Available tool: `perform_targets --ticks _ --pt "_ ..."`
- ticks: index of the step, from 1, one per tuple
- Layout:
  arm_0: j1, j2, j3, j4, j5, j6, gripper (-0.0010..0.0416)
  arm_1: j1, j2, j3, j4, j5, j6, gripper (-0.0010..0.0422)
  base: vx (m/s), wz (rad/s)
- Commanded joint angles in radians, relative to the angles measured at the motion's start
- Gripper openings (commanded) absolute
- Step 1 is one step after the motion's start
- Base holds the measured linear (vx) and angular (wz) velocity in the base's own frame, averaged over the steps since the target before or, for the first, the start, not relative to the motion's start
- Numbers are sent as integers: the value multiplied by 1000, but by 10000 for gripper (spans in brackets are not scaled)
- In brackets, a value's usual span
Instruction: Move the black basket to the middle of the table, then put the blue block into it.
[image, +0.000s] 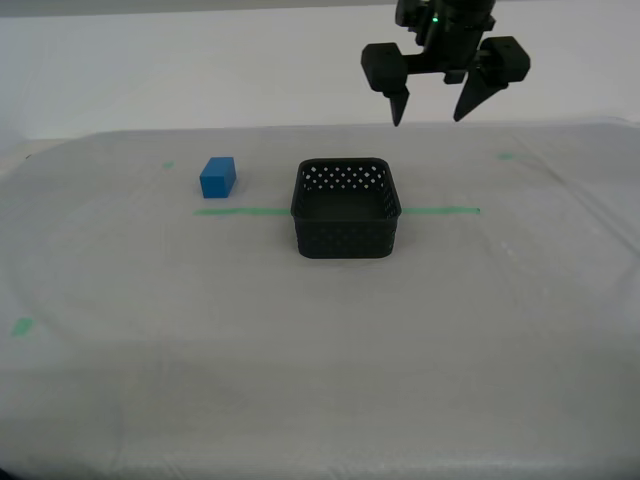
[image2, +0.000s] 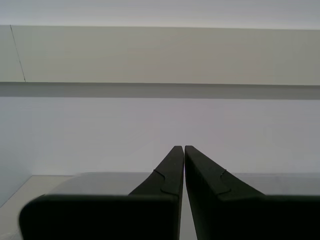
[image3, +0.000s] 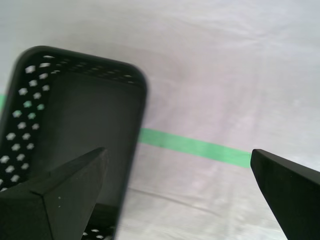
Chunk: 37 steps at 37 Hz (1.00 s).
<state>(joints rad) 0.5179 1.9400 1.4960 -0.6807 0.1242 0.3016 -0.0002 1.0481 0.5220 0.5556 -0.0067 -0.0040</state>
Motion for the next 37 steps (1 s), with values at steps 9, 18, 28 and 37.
perform_targets --ticks 9,18,28,37 --pt "-143 -103 -109 -5 -7 -52 401 0 0 1 5 0 2 0 0 0" --pt "-272 -155 -170 5 -26 -113 401 0 0 1 5 0 2 0 0 0" --pt "-377 -156 -208 66 -29 -148 401 0 0 1 5 0 2 0 0 0" --pt "-447 -154 -235 117 -71 -170 401 0 0 1 5 0 2 0 0 0"
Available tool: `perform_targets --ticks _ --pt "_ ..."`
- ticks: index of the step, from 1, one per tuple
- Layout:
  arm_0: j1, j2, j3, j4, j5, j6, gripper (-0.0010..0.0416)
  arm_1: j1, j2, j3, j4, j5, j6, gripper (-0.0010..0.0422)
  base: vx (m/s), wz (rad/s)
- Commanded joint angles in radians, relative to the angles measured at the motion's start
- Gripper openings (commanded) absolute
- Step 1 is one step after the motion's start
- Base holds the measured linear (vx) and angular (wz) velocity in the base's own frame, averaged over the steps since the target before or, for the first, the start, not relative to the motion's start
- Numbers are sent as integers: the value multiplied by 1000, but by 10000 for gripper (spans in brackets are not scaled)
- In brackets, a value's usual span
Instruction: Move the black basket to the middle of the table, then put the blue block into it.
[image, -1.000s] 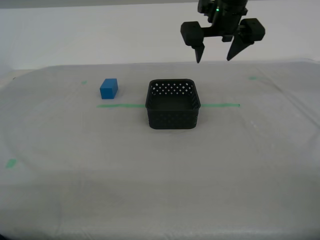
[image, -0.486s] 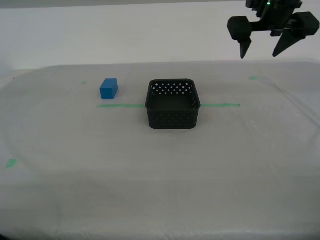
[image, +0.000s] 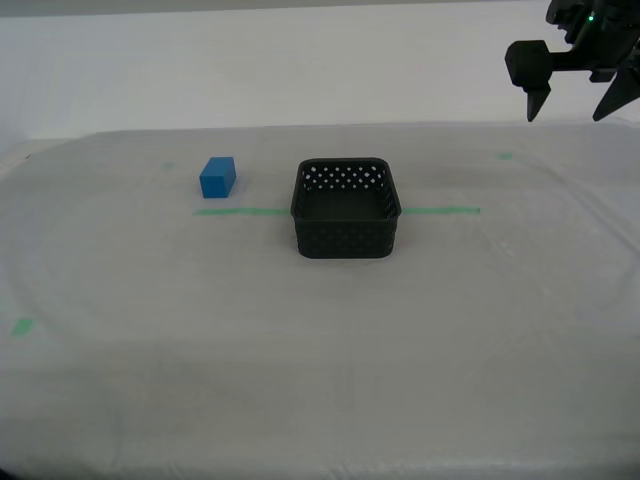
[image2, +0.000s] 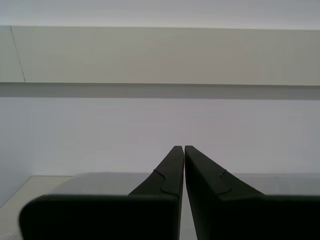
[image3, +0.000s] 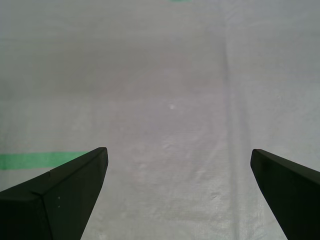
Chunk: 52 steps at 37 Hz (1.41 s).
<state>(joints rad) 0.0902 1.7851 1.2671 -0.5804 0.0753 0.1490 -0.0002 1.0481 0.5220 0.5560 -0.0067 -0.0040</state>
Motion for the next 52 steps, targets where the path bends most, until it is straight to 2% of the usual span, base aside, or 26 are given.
perform_targets --ticks 1,13,52 --pt "-26 5 -6 24 -26 -24 400 0 0 1 5 0 2 0 0 0" --pt "-39 43 -6 60 -21 -45 399 0 0 1 5 0 2 0 0 0" --pt "-37 42 -6 79 -22 -45 398 0 0 1 5 0 2 0 0 0"
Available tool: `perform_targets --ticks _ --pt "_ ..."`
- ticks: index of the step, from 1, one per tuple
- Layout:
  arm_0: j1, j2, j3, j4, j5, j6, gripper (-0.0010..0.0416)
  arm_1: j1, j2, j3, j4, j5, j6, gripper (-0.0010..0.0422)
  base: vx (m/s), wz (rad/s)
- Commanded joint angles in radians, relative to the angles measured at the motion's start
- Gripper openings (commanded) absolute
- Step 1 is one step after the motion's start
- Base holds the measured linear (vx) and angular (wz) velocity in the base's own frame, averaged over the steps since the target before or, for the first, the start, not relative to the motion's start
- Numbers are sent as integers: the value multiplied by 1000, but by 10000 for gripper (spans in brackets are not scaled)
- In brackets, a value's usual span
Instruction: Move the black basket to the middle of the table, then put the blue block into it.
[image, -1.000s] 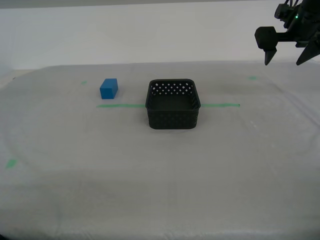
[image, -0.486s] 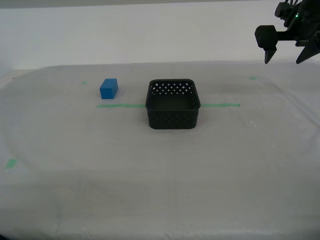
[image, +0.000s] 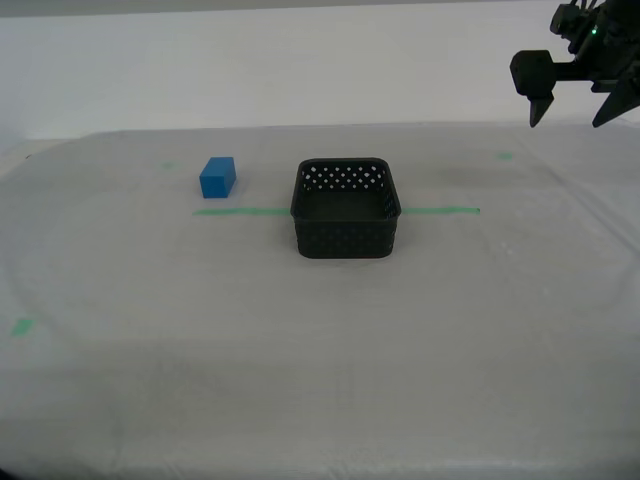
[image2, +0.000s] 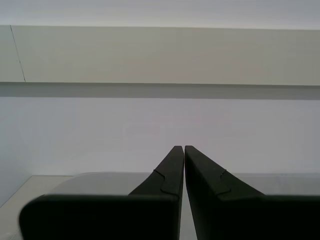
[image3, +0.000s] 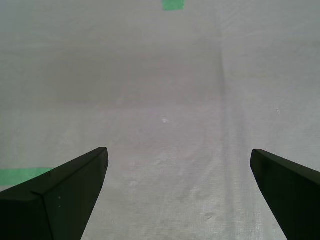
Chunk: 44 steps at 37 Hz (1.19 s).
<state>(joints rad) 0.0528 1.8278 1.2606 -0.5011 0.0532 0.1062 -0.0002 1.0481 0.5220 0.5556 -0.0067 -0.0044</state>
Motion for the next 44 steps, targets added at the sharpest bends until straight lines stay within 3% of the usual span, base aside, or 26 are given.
perform_targets --ticks 1,23,44 --pt "0 0 0 0 0 -2 398 0 0 1 5 0 2 0 0 0" --pt "0 0 0 0 0 -2 399 0 0 1 6 -1 -2 0 0 0" --pt "0 0 0 0 0 -2 399 0 -1 2 -5 -1 -39 0 0 0"
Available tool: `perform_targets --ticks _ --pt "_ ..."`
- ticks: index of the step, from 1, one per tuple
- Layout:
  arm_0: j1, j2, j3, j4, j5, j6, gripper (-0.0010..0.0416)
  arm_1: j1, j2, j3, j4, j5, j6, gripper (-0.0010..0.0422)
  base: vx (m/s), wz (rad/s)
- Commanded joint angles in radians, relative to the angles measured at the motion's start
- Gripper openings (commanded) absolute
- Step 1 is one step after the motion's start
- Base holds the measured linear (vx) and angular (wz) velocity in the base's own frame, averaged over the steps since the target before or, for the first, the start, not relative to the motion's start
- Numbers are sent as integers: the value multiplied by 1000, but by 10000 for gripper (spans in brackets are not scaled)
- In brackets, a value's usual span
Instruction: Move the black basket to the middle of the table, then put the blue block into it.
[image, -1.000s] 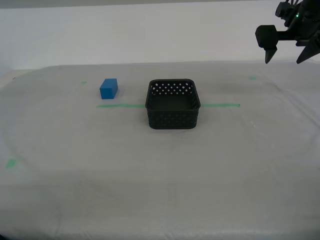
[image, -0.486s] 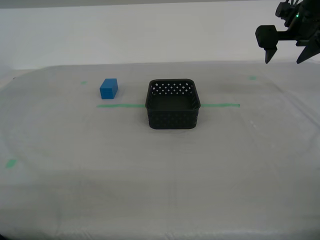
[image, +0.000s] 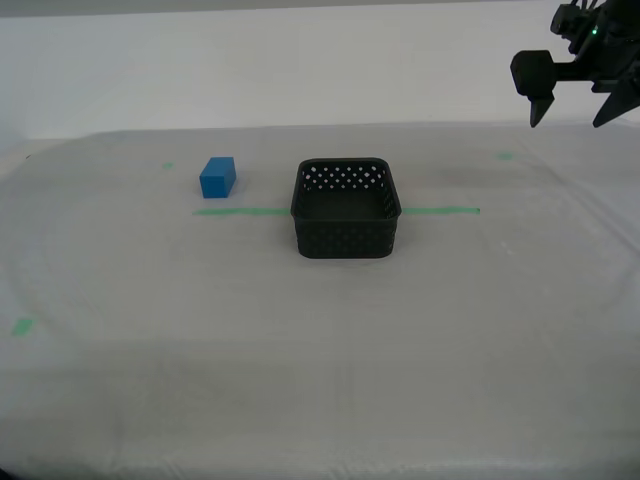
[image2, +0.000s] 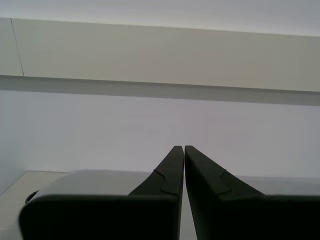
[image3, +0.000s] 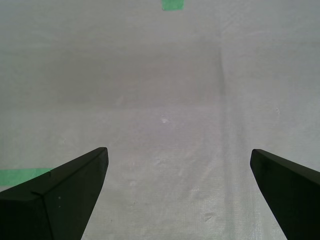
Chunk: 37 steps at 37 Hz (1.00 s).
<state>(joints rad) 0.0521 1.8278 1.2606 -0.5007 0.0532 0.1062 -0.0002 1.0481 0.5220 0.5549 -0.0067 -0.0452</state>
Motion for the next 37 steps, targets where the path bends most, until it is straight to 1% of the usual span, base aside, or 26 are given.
perform_targets --ticks 1,13,16,21,27,37 --pt "1 0 0 0 0 -2 399 -1 -1 2 -8 -1 1 0 0 0" --pt "1 0 0 0 0 -2 399 -2 -1 93 -203 0 0 0 0 0" --pt "1 0 0 0 0 -2 399 -3 -1 127 -283 0 -4 0 0 0" --pt "1 0 0 0 0 -2 399 -6 -1 198 -463 0 -39 0 0 0" --pt "1 0 1 0 0 -2 398 -9 0 285 -661 0 -40 0 0 0" --pt "1 0 1 0 0 -2 399 -14 1 407 -909 0 -40 0 0 0"
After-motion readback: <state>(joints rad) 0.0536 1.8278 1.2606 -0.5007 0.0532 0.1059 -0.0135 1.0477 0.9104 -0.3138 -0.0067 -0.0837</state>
